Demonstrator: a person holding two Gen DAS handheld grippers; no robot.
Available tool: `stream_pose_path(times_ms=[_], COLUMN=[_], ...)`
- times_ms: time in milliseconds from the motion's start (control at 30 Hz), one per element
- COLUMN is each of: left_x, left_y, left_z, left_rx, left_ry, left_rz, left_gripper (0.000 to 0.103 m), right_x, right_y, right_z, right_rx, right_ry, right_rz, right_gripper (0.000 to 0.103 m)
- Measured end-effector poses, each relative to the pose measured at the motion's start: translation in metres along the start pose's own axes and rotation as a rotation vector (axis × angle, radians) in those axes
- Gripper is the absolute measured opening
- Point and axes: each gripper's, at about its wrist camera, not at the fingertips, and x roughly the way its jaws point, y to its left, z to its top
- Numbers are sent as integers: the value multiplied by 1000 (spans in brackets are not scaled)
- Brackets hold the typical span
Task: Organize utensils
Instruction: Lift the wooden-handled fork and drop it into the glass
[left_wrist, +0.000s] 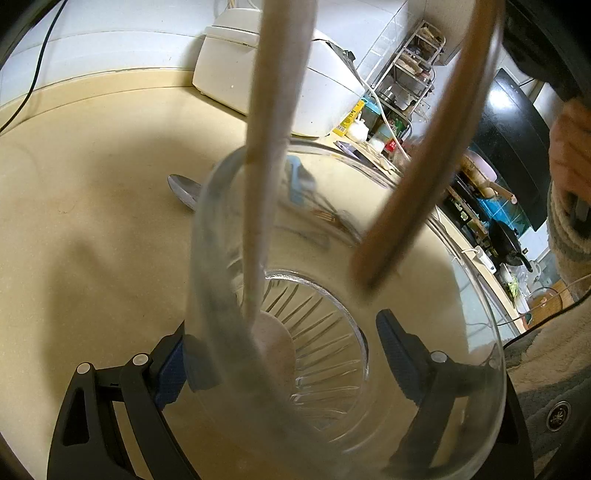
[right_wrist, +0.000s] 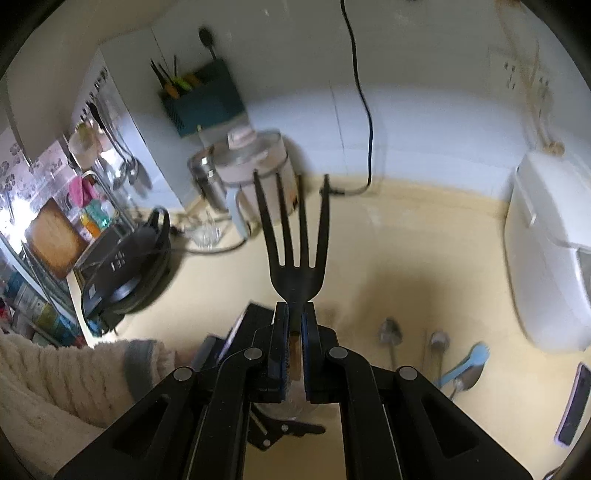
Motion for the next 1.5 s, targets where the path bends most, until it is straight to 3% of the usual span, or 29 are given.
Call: stream_pose_path(times_ms=[300,467,600,767,867,933,1100,1233,1500], left_x=[0,0,1,1,1,1,0,0,1], left_y=[0,2,2,1,1,1,1,1,0], left_z=[-1,-1,-2,-2,-1,-1,-2,-2,-2], left_rx=[0,-1,-1,0,-1,0,-1,-1,0], left_ry=[0,0,0,0,0,0,1,1,1], left_rz=[0,0,0,1,0,1,1,0,1], left_gripper=[92,92,92,92,92,92,92,92,92], right_x=[55,39,8,-20,-15,-4,32,51,99], right_y=[-2,-16,-57,-134,-160,-168,-164,-163,-164], right_z=[-12,-14,-17,-43,-60,-72,-89,-89,-51], right_rx=[-1,42,167,352,372,379,317,250,148], right_ry=[155,137,77,52,109,165,275,313,321], right_rz=[-35,-45,-47,-211,-311,-319,-324,-342,-335], right_gripper=[10,19,22,26,26,26,26,26,26])
